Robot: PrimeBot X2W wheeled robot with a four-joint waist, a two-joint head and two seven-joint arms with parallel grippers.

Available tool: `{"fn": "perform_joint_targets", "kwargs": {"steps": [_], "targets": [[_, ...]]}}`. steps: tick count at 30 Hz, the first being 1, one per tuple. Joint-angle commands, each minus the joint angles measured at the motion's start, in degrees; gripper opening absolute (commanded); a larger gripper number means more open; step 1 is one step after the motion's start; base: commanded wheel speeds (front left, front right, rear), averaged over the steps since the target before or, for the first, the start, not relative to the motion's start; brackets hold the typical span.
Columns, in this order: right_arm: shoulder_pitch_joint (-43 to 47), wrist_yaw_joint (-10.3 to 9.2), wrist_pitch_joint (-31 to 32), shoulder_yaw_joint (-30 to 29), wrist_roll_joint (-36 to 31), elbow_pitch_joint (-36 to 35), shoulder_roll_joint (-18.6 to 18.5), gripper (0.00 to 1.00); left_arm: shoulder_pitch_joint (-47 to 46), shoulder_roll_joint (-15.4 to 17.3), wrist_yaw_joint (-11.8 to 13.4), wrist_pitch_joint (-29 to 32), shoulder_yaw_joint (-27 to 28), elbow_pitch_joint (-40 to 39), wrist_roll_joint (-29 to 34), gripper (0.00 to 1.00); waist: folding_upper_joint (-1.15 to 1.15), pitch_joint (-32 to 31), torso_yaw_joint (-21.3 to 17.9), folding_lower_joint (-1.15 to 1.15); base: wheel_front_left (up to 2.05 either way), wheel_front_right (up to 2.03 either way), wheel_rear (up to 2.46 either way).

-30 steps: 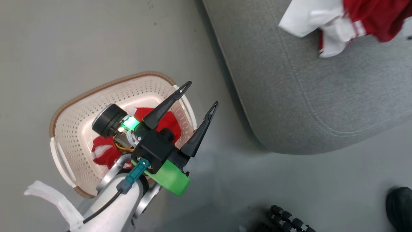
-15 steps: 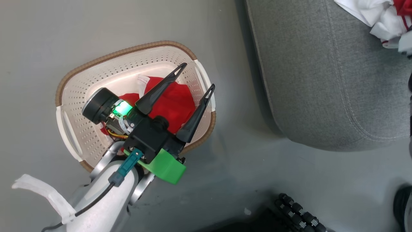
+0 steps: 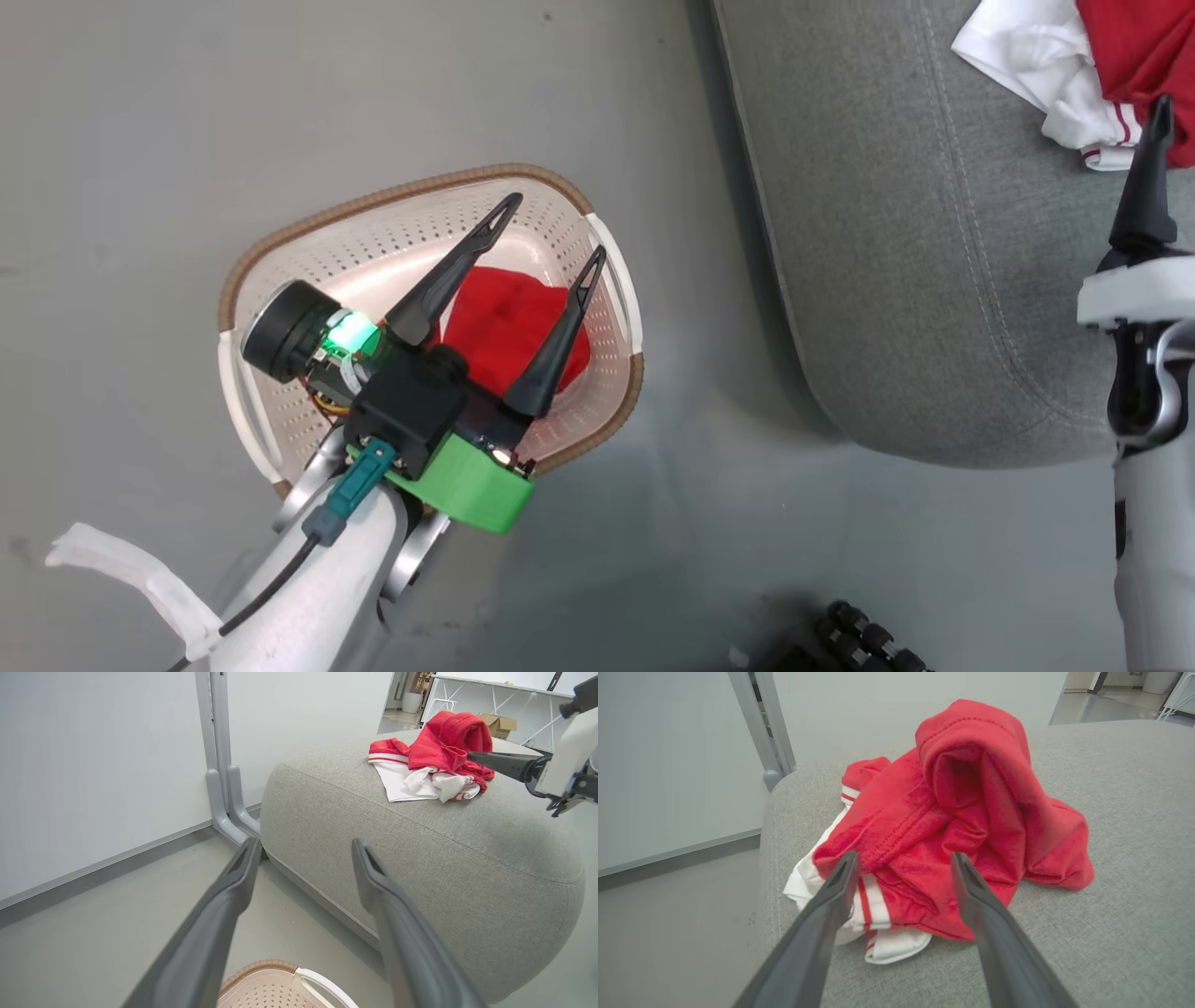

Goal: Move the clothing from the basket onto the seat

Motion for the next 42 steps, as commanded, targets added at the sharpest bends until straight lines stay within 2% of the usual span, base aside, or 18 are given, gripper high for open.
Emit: {"fn": "perform_joint_targets", "kwargs": {"steps": [1, 5, 13, 25, 33, 42], "targets": [[2.3, -0.03, -0.2, -0.5, -0.6, -2.0, 0.6, 1.0, 1.3, -0.3, 0.4, -0.7, 0.3, 0.4, -0.8, 1.0, 0.0, -2.9, 1.8, 0.0, 0.0, 0.0, 0.0], [7.5, -0.02, -0.2, -0.6, -2.5, -7.7, 2.1, 1.0, 2.4, -1.0, 1.6, -2.1, 1.4, 1.9, -1.6, 1.0, 0.0, -6.1, 3.9, 0.0, 0.0, 0.0, 0.0], [16.9, -0.02, -0.2, 3.8, -5.6, -16.4, 4.5, 1.0, 6.2, -3.0, 4.9, -3.6, 5.6, 4.3, -4.3, 1.0, 0.0, -12.1, 8.4, 0.0, 0.0, 0.0, 0.0], [24.2, -0.03, 0.7, 10.3, -7.9, -21.6, 5.8, 1.0, 14.0, -6.6, 7.6, -3.6, 18.1, 2.4, -4.2, 1.0, 0.0, -19.2, 14.1, 0.0, 0.0, 0.0, 0.0], [26.5, -0.03, 2.3, 12.1, -8.8, -23.4, 6.0, 1.0, 19.2, -8.9, 7.0, -3.5, 25.5, 1.4, -1.2, 1.0, 0.0, -22.4, 15.7, 0.0, 0.0, 0.0, 0.0], [29.6, -0.03, 3.9, 14.0, -8.6, -23.8, 6.1, 1.0, 24.5, -10.5, 4.5, -3.5, 27.6, 2.7, 2.2, 1.0, 0.0, -25.4, 15.2, 0.0, 0.0, 0.0, 0.0]]}}
